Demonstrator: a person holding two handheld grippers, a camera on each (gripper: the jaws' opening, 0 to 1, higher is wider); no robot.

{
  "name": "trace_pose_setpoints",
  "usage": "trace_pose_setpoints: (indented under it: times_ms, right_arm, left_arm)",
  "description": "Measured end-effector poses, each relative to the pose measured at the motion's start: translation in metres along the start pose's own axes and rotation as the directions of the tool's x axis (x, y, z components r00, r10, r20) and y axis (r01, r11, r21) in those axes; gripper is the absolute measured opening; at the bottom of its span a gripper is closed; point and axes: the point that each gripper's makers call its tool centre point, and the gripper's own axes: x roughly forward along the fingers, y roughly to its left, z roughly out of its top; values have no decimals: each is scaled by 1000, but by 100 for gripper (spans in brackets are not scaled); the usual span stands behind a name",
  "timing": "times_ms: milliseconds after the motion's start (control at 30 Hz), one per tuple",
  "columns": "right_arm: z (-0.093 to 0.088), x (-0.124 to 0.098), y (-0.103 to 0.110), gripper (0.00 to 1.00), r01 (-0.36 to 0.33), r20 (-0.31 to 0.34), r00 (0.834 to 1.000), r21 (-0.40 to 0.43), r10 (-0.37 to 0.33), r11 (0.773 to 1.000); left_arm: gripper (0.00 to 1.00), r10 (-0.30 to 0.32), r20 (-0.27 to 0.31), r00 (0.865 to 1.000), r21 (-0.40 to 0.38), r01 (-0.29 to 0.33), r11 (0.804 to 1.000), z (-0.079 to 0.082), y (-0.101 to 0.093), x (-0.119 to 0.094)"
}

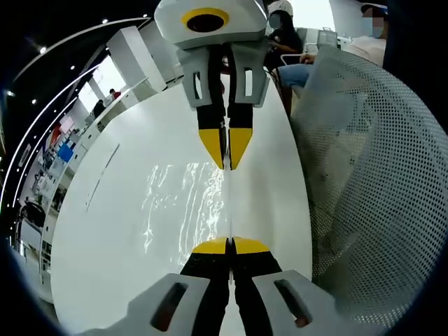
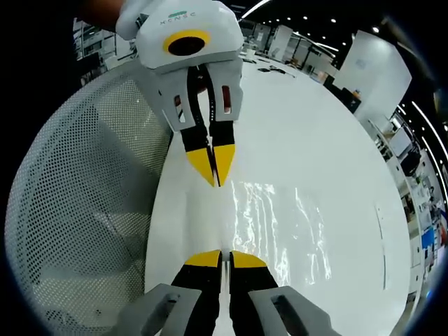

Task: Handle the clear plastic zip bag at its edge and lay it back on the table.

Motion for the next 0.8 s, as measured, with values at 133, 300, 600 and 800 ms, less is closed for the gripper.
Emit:
trace_pose_setpoints:
  times_ms: [133, 300, 600, 800]
  right_arm:
    - [-5, 1, 0, 0, -1, -7, 1000, 16, 1, 1000]
    - [-7, 4, 5, 0, -20, -23, 1000, 19, 20, 1000]
    - [5, 9, 7, 5, -29, 3, 1000, 23, 29, 999]
    - [6, 7, 4, 0, -28, -1, 1000, 36, 28, 999]
  left_arm:
    - [0, -1, -1, 1000, -6, 1, 1000, 0, -1, 1]
    - [0, -5, -11, 1000, -12, 4, 1000, -2, -3, 2]
    - [0, 3, -1, 1000, -15, -3, 1000, -1, 0, -1]
    - [0, 8, 11, 1000, -25, -8, 1000, 1, 1, -1]
